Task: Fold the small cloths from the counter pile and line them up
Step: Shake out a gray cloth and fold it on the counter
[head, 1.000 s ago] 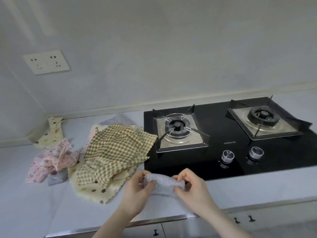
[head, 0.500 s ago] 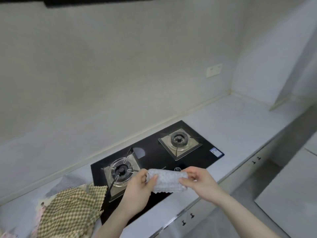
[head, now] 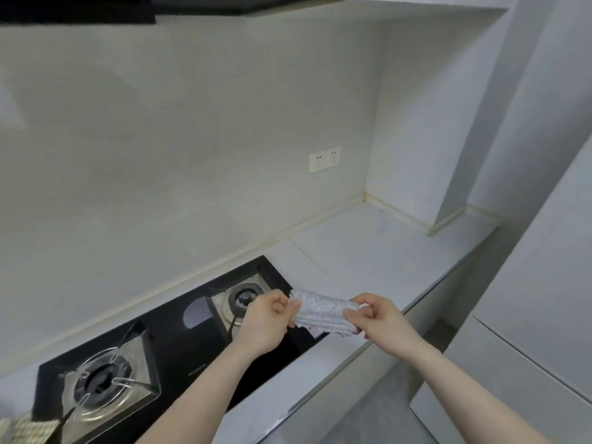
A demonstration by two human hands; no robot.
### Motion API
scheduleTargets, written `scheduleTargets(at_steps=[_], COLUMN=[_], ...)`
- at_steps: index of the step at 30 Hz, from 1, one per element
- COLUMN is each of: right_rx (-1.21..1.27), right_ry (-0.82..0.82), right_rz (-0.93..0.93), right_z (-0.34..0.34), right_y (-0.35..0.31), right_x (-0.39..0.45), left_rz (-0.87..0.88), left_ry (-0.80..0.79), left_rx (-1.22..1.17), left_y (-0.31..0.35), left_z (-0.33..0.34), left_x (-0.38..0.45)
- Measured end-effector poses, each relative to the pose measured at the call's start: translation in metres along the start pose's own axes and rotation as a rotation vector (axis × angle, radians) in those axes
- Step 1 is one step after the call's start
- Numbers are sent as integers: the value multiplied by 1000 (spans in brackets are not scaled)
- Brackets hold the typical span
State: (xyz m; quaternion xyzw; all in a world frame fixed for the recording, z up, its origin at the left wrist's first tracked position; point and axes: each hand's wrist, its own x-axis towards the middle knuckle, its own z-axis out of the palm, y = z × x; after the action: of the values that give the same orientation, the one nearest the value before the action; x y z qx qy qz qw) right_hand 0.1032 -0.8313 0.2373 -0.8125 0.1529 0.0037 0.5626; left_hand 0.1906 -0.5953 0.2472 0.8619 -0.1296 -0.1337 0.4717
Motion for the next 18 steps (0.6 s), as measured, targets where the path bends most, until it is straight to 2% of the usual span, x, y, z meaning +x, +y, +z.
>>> scheduleTargets(at_steps=[7,18], right_rx=[46,263], right_ry=[26,277], right_rz=[83,242], right_z=[-62,-94], right_y=[23,93], right_x=[70,166], left_rz=[-72,-96], left_ry=[-55,-239], left_rx=[56,8], left_y=[27,36], left_z=[52,117], left_x=[86,216])
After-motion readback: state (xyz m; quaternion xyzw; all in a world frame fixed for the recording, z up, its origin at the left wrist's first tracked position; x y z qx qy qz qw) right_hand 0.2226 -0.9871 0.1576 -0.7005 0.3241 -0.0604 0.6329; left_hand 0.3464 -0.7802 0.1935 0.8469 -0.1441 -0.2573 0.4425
